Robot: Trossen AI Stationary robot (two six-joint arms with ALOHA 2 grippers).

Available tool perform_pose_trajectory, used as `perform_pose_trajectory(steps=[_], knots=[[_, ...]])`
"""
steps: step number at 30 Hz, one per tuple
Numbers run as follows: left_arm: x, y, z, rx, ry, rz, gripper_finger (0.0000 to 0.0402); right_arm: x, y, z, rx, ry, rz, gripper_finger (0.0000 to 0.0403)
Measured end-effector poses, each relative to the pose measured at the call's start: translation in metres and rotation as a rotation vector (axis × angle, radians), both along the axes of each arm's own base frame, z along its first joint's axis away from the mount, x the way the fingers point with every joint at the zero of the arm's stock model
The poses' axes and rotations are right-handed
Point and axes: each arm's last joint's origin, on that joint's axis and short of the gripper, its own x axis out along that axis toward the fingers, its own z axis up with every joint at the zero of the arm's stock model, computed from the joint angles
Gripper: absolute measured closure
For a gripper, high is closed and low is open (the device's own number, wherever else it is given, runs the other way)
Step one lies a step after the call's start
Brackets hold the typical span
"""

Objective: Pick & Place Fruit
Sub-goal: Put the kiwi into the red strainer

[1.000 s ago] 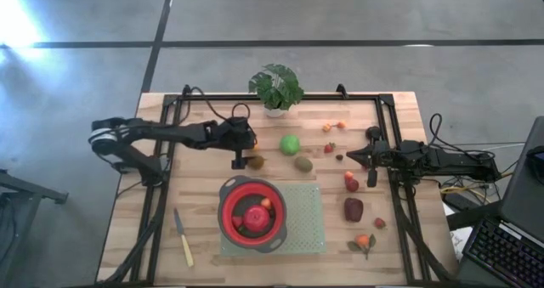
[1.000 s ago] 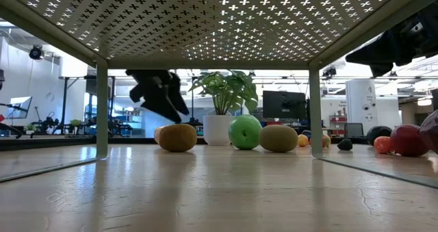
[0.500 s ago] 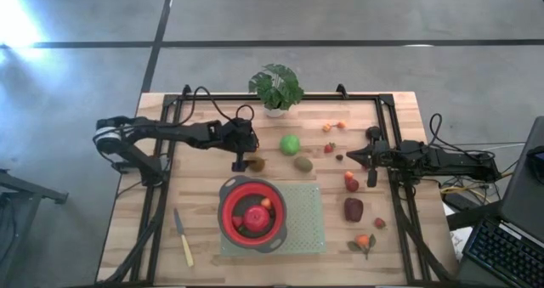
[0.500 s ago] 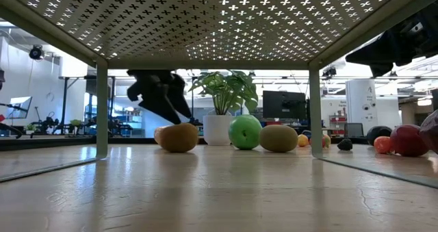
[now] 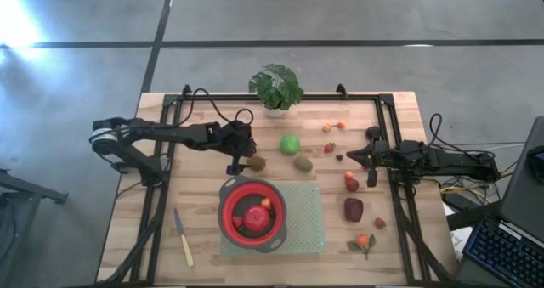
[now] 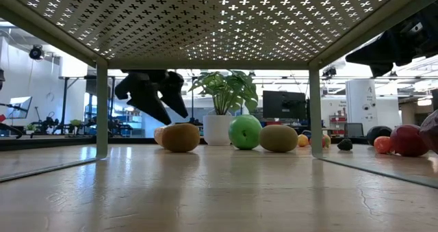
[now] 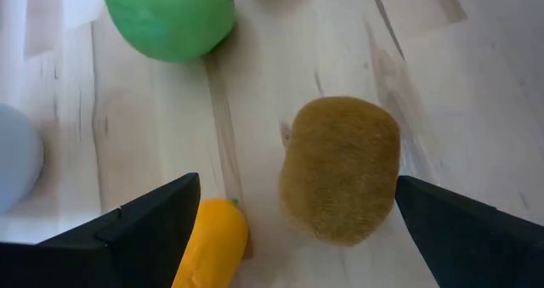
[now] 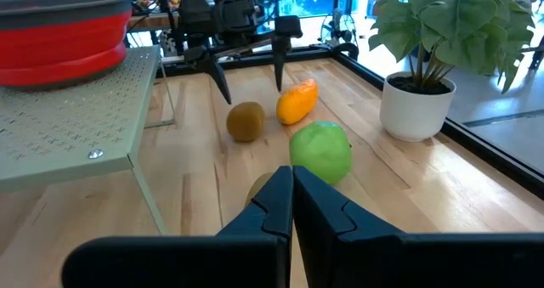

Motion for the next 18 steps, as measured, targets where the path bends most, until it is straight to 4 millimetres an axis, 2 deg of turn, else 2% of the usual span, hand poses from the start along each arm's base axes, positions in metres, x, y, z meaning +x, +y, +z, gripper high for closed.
perform_pose_trajectory(steps=[14, 18], knots=[[-0.005, -0.003, -0.014, 0.022, -0.027, -0.094, 0.0002, 0.0, 0.0, 0.0, 0.0, 0.0, 0.0, 0.0394], [-0.001, -0.002, -0.025, 0.005, 0.01, -0.09, 0.0002, 0.0, 0.0, 0.0, 0.0, 0.0, 0.0, 0.0394]])
